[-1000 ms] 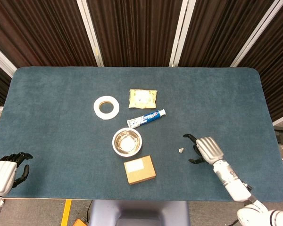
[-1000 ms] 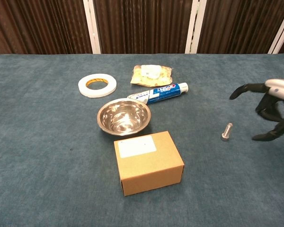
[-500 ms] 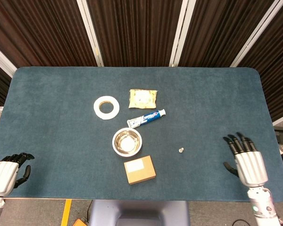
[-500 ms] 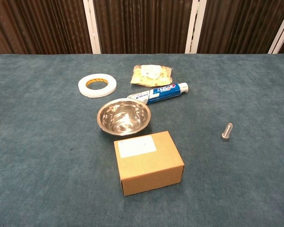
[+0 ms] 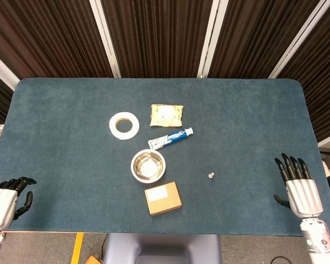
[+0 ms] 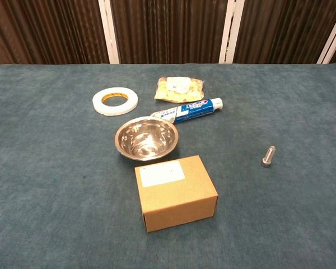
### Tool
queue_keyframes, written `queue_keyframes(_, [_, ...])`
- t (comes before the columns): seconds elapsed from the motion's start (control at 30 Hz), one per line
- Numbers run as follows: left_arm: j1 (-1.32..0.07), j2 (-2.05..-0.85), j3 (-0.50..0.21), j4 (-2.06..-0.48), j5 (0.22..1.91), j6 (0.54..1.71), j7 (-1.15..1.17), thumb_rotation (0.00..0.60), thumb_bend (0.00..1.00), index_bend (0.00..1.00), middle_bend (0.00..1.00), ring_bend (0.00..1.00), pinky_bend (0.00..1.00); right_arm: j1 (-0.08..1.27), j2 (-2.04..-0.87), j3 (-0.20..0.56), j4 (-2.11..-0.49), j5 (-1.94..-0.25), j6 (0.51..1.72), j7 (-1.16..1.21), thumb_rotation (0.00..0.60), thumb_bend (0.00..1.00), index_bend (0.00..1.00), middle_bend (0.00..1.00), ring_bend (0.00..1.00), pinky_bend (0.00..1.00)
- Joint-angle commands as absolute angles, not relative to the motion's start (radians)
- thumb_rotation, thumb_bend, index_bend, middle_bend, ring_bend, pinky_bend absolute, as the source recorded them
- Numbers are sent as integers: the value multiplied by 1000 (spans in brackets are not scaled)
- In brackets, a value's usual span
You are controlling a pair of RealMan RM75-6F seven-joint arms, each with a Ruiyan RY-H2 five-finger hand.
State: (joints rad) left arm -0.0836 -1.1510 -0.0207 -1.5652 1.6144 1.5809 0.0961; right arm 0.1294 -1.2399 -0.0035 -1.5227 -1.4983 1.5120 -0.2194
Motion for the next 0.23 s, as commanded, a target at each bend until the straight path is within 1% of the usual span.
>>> queue_keyframes(0.03, [-85,-1152,-23,-1565,1606,1572,97,600,546,399,388,433,509,128,-1238,2,-1519,-1510,1523,-202,600,81,70,39,0,161])
queue_keyframes(0.23, [-86,-1150,-21,-1570,1607,1566,106,600,546,398,385,431,509,114,-1244,6,-1510,-1547,1558,-182,600,81,70,39,0,161])
